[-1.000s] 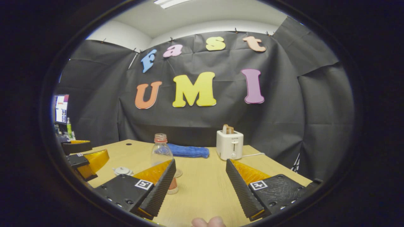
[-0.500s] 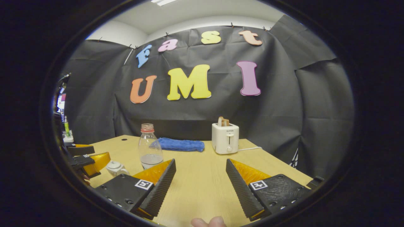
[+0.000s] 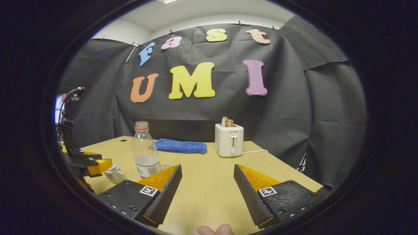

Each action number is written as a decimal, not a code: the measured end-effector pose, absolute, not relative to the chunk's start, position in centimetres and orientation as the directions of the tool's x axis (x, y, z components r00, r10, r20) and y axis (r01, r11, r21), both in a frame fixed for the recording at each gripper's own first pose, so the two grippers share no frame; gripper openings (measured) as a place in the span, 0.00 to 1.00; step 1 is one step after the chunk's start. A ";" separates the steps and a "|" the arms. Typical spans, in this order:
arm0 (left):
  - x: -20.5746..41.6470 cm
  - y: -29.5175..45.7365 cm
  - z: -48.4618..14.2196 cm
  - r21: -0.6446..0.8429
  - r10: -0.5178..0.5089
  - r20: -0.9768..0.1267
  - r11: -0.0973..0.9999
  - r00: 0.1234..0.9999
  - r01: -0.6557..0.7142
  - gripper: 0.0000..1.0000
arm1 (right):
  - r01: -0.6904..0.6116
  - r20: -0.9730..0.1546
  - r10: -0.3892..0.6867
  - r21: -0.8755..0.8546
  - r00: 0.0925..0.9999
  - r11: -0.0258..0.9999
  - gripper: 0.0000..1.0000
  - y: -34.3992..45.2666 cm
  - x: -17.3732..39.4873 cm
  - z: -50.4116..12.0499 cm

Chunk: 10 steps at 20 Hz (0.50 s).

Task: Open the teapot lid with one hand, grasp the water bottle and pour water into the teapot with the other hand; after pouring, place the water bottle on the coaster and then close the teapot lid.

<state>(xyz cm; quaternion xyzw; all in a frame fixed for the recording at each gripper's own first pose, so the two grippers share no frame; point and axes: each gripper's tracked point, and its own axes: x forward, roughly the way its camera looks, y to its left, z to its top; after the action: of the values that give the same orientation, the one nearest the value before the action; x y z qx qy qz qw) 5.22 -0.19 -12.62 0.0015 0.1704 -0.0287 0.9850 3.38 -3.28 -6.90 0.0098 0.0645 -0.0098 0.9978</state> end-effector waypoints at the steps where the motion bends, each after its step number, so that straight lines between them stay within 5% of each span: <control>1: 5.3 -0.3 -12.9 -0.010 -0.061 -0.342 0.998 0.938 0.061 0.60 | 0.017 -0.131 -0.015 0.014 0.991 1.000 0.97 -3.1 3.5 -7.1; 2: 5.4 -0.4 -13.1 -0.012 -0.065 -0.353 0.998 0.933 0.065 0.62 | 0.012 -0.133 -0.010 0.009 0.991 1.000 0.95 -2.9 3.6 -7.1; 5: 5.8 0.0 -13.4 0.000 -0.053 -0.358 0.998 0.932 0.057 0.39 | -0.013 -0.132 0.012 -0.006 0.991 1.000 0.95 -2.0 3.7 -7.3; 10: 5.7 -0.2 -13.0 -0.014 -0.067 -0.350 0.998 0.934 0.067 0.17 | -0.120 -0.145 0.118 -0.005 0.982 0.993 0.95 0.8 3.5 -7.8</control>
<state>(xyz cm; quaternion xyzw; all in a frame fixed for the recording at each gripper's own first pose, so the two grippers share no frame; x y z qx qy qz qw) 5.69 -0.20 -13.03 -0.0009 0.1780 -0.0341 0.9834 3.46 0.78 -7.77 -0.0067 0.0722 0.0595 0.9956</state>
